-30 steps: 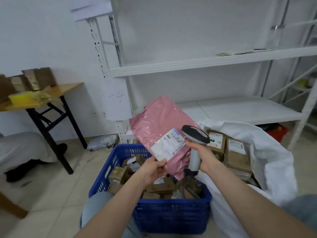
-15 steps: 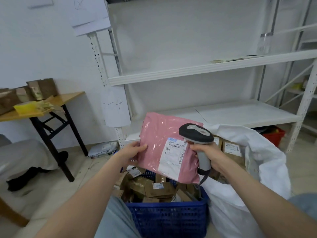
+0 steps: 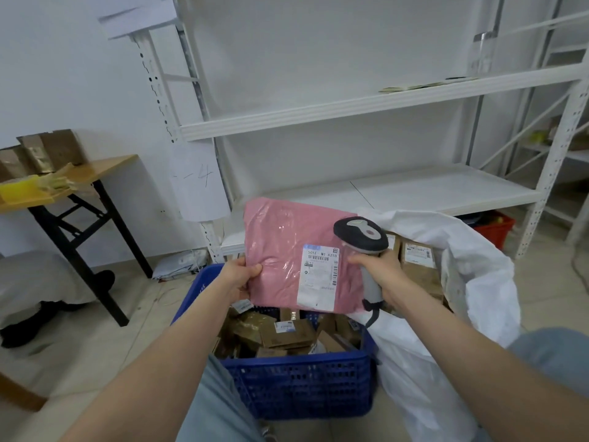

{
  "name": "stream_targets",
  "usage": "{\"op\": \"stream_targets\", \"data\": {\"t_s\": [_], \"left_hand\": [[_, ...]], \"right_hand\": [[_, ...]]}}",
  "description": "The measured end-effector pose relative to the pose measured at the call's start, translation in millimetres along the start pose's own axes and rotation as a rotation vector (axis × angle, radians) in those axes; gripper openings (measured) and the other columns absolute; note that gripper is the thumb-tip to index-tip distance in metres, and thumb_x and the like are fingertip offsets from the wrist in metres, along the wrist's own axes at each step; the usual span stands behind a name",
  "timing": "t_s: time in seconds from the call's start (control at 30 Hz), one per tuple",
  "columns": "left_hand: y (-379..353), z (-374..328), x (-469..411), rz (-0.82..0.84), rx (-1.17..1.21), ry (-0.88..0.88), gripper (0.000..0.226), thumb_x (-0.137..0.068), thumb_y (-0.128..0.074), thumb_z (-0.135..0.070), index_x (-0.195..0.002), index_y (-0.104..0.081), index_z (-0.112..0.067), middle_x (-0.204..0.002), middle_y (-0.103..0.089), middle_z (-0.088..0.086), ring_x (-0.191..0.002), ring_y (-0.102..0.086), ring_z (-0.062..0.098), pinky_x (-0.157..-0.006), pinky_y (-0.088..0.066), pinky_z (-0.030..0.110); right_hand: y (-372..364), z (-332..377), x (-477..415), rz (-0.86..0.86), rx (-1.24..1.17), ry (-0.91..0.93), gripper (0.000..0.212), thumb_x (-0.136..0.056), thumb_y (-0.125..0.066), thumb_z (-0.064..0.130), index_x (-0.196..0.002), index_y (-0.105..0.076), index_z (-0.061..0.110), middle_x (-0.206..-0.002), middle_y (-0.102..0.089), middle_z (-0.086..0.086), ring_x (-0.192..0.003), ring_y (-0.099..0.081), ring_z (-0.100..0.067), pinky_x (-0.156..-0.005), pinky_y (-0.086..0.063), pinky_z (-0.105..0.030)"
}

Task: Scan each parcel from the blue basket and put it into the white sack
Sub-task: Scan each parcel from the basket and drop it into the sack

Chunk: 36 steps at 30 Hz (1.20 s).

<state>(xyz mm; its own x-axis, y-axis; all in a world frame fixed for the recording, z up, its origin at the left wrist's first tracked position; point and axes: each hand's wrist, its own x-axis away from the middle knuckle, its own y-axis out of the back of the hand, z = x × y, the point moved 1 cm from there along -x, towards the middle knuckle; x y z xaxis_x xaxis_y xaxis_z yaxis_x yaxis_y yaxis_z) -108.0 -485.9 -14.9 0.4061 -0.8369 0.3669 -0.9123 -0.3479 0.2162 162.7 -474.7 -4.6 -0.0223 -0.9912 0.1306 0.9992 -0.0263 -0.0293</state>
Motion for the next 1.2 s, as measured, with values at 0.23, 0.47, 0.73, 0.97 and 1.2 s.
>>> {"op": "stream_targets", "data": {"t_s": [0.23, 0.47, 0.73, 0.97, 1.2], "left_hand": [[-12, 14, -1, -0.101, 0.243, -0.021, 0.042, -0.095, -0.055, -0.009, -0.137, -0.049, -0.016, -0.137, -0.050, 0.012, -0.124, -0.046, 0.040, -0.099, -0.042, 0.061], [-20, 15, 9, -0.131, 0.300, -0.051, 0.042, -0.097, -0.053, -0.007, -0.138, -0.047, -0.012, -0.139, -0.049, 0.011, -0.125, -0.046, 0.036, -0.101, -0.043, 0.052], [-24, 17, 14, -0.173, 0.257, -0.054, 0.042, -0.096, -0.054, -0.008, -0.137, -0.047, -0.010, -0.139, -0.049, 0.011, -0.127, -0.045, 0.037, -0.101, -0.042, 0.055], [-27, 17, 12, -0.183, 0.229, -0.054, 0.040, -0.096, -0.055, -0.010, -0.136, -0.049, -0.012, -0.136, -0.051, 0.011, -0.124, -0.047, 0.036, -0.097, -0.044, 0.051], [-31, 16, 9, -0.171, 0.238, -0.057, 0.041, -0.095, -0.055, -0.009, -0.136, -0.049, -0.013, -0.138, -0.049, 0.010, -0.127, -0.044, 0.037, -0.099, -0.042, 0.053]], "right_hand": [[-22, -22, 22, 0.004, 0.071, -0.036, 0.009, -0.083, -0.068, 0.009, -0.088, -0.067, 0.002, -0.070, -0.071, -0.008, -0.059, -0.064, -0.017, -0.061, -0.055, -0.027], [-34, -37, 49, -0.075, 0.125, -0.014, 0.013, -0.080, -0.066, 0.009, -0.069, -0.068, 0.004, -0.057, -0.067, -0.006, -0.048, -0.058, -0.012, -0.060, -0.053, -0.028], [-34, -35, 61, -0.059, 0.105, -0.059, 0.016, -0.080, -0.064, 0.006, -0.064, -0.066, 0.004, -0.055, -0.064, -0.005, -0.049, -0.055, -0.014, -0.065, -0.052, -0.032], [-33, -35, 63, -0.052, 0.088, -0.090, 0.012, -0.081, -0.063, 0.006, -0.069, -0.066, 0.003, -0.056, -0.063, -0.007, -0.049, -0.055, -0.015, -0.062, -0.050, -0.031], [-29, -33, 62, -0.063, 0.084, -0.069, 0.015, -0.081, -0.063, 0.005, -0.067, -0.065, 0.006, -0.055, -0.062, -0.004, -0.048, -0.054, -0.013, -0.059, -0.049, -0.028]]}}
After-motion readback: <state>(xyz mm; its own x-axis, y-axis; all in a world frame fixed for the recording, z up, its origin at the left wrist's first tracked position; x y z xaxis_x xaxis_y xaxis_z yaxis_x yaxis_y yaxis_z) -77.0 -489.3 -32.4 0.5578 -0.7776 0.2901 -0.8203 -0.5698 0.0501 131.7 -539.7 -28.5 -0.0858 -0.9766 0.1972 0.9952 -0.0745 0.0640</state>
